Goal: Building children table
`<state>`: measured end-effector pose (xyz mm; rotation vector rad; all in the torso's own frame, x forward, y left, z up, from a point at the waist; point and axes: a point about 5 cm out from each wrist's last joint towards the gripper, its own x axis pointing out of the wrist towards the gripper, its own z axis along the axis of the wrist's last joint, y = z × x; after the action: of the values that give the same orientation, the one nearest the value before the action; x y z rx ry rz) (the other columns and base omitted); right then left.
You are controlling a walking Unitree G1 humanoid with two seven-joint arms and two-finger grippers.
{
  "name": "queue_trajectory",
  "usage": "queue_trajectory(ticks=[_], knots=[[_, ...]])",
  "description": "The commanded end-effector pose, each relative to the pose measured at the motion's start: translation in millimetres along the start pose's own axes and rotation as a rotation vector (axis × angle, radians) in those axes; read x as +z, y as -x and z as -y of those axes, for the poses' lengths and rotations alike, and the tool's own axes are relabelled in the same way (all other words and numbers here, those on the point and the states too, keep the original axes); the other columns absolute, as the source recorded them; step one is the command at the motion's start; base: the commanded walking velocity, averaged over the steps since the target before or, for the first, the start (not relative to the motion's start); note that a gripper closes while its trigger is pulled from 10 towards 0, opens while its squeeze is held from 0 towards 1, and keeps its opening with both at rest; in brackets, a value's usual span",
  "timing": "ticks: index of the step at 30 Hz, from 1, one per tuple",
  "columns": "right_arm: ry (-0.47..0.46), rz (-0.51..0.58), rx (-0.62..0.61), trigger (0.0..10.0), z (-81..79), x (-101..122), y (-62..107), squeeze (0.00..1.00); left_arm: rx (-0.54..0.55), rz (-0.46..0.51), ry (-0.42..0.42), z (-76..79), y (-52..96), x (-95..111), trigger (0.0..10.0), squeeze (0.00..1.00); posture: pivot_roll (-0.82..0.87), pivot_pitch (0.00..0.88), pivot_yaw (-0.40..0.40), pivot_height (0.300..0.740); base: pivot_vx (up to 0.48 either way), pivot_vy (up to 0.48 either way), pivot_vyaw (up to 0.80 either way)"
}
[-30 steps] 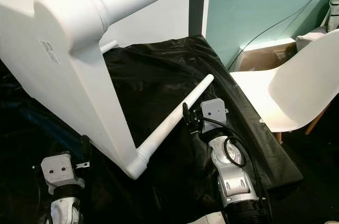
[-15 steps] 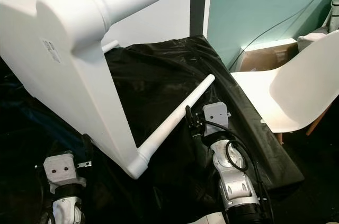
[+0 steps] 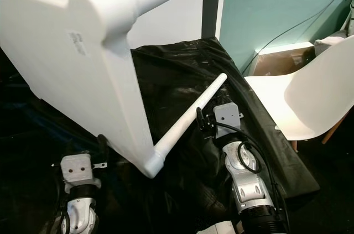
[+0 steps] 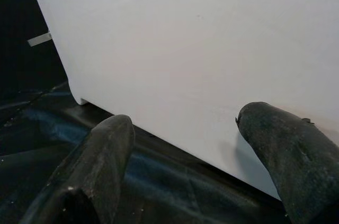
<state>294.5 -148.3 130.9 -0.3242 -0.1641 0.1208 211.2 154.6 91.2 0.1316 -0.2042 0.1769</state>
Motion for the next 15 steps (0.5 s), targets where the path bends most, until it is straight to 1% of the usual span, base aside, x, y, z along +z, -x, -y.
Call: queue_trajectory(ticks=[1, 2, 3, 4, 5, 6, 9, 12, 13, 15], knots=[[0.047, 0.017, -0.006, 10.0, 2.3, 2, -2.4, 0.00, -0.058, 0.004, 0.005, 8.5, -0.9, 0, 10.0, 0.00, -0.03, 0.000, 0.047, 0.740, 0.000, 0.000, 0.00], [0.082, 0.030, -0.005, 10.0, 2.6, 4, -3.1, 0.00, -0.061, 0.004, 0.003, 8.1, -1.2, -1, 10.0, 0.00, -0.03, 0.000, 0.051, 0.740, 0.000, 0.000, 0.00], [0.082, 0.030, -0.005, 10.0, 2.6, 4, -3.1, 0.00, -0.061, 0.004, 0.003, 8.1, -1.2, -1, 10.0, 0.00, -0.03, 0.000, 0.051, 0.740, 0.000, 0.000, 0.00], [0.103, 0.039, -0.005, 10.0, 2.8, 5, -3.5, 0.00, -0.062, 0.004, 0.001, 7.7, -1.4, -1, 10.0, 0.00, -0.03, 0.000, 0.051, 0.740, 0.000, 0.000, 0.00], [0.145, 0.064, -0.004, 10.0, 3.0, 10, -5.4, 0.00, -0.065, 0.003, -0.002, 7.2, -1.7, -2, 10.0, 0.00, -0.03, 0.000, 0.061, 0.740, 0.000, 0.000, 0.00], [0.145, 0.064, -0.004, 10.0, 3.0, 10, -5.4, 0.00, -0.065, 0.003, -0.002, 7.2, -1.7, -2, 10.0, 0.00, -0.03, 0.000, 0.061, 0.740, 0.000, 0.000, 0.00], [0.190, 0.093, -0.016, 10.0, 5.3, 19, -12.3, 0.00, -0.084, 0.008, -0.013, 8.0, -2.6, -3, 10.0, 0.00, -0.03, 0.000, 0.064, 0.740, 0.000, 0.000, 0.00], [0.194, 0.079, -0.009, 10.0, 5.5, 18, -13.2, 0.00, -0.087, 0.010, -0.014, 8.2, -2.8, -3, 10.0, 0.00, -0.03, 0.000, 0.065, 0.740, 0.000, 0.000, 0.00], [0.195, 0.056, 0.015, 10.0, 4.8, 16, -13.1, 0.00, -0.087, 0.012, -0.013, 8.6, -2.9, -3, 10.0, 0.00, -0.04, 0.000, 0.065, 0.740, 0.000, 0.000, 0.00], [0.177, 0.055, 0.083, 10.0, 0.5, 18, -9.8, 0.00, -0.087, 0.014, -0.013, 9.0, -2.5, -3, 10.0, 0.00, -0.04, 0.000, 0.063, 0.740, 0.000, 0.000, 0.00]])
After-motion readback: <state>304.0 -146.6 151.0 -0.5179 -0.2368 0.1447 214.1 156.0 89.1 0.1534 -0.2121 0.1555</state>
